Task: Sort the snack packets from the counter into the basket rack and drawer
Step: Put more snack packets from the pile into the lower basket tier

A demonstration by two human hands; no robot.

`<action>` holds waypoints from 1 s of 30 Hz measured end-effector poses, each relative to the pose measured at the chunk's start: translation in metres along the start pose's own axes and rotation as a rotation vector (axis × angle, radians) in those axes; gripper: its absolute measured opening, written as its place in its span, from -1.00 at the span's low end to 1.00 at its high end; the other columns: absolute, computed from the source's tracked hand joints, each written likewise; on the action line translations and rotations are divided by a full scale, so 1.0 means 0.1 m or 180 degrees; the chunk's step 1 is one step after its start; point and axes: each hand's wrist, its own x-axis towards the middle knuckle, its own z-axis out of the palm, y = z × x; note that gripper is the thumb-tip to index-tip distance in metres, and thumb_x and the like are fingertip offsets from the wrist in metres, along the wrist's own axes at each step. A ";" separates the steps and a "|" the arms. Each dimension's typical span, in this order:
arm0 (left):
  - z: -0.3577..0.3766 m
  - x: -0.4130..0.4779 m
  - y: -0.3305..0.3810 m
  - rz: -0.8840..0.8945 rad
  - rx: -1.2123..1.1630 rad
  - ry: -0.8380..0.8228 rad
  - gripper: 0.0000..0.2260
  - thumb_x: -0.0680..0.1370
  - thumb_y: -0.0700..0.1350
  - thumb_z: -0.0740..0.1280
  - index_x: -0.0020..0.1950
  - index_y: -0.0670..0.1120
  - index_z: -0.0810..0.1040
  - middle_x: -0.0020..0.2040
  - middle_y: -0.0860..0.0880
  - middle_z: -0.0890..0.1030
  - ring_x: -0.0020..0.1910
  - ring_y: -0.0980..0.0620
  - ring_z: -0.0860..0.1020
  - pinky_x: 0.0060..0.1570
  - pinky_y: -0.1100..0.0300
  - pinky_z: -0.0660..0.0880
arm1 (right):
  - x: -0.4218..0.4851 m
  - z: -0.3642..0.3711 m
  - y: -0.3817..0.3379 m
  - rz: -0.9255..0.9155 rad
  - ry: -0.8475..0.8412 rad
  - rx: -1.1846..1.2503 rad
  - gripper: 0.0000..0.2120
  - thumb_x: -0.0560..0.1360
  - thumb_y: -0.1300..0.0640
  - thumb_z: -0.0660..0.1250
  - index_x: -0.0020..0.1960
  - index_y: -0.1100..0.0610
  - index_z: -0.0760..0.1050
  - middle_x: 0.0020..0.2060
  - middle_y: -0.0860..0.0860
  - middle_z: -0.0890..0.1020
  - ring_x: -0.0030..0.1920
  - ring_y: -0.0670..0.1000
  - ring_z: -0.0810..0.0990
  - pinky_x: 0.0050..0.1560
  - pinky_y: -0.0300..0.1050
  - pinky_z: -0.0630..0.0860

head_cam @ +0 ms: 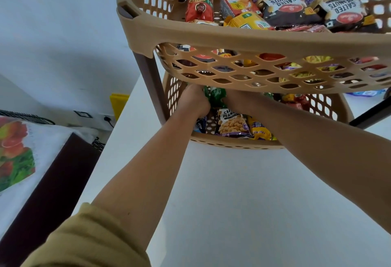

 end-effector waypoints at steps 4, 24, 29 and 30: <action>0.01 0.02 -0.01 0.0064 0.0195 0.0201 -0.68 0.52 -0.36 0.28 0.25 -0.16 0.49 -0.06 -0.03 0.44 -0.11 0.02 0.44 -0.19 0.18 0.41 | -0.08 0.04 0.02 -0.0014 0.0269 -0.0189 -0.72 0.55 0.30 0.25 0.26 0.21 0.44 0.03 0.17 0.61 -0.04 0.12 0.59 -0.24 -0.16 0.40; 0.06 0.06 0.04 0.0078 0.0408 0.0363 -0.85 0.58 -0.25 0.25 0.13 -0.12 0.51 -0.02 -0.07 0.57 -0.05 -0.07 0.58 -0.03 0.04 0.61 | -0.16 0.05 -0.03 -0.0031 0.0664 -0.0127 -0.60 0.52 0.27 0.30 0.35 0.16 0.41 0.12 0.14 0.60 0.01 0.11 0.58 -0.23 -0.13 0.42; 0.06 0.04 0.06 0.0021 0.0507 0.0269 -0.88 0.60 -0.23 0.23 0.10 -0.13 0.50 -0.01 -0.09 0.58 -0.06 -0.06 0.58 -0.04 0.05 0.60 | -0.17 0.05 -0.06 0.0029 0.0618 -0.0017 -0.61 0.55 0.22 0.29 0.36 0.11 0.39 0.14 0.10 0.59 0.04 0.08 0.58 -0.14 -0.17 0.47; 0.06 0.04 0.06 0.0037 0.0476 0.0295 -0.89 0.61 -0.22 0.21 0.09 -0.12 0.50 -0.01 -0.08 0.58 -0.06 -0.06 0.58 -0.03 0.04 0.60 | -0.16 0.06 -0.06 0.0017 0.0598 -0.0032 -0.63 0.55 0.21 0.29 0.35 0.11 0.41 0.13 0.09 0.59 0.03 0.08 0.58 -0.11 -0.16 0.49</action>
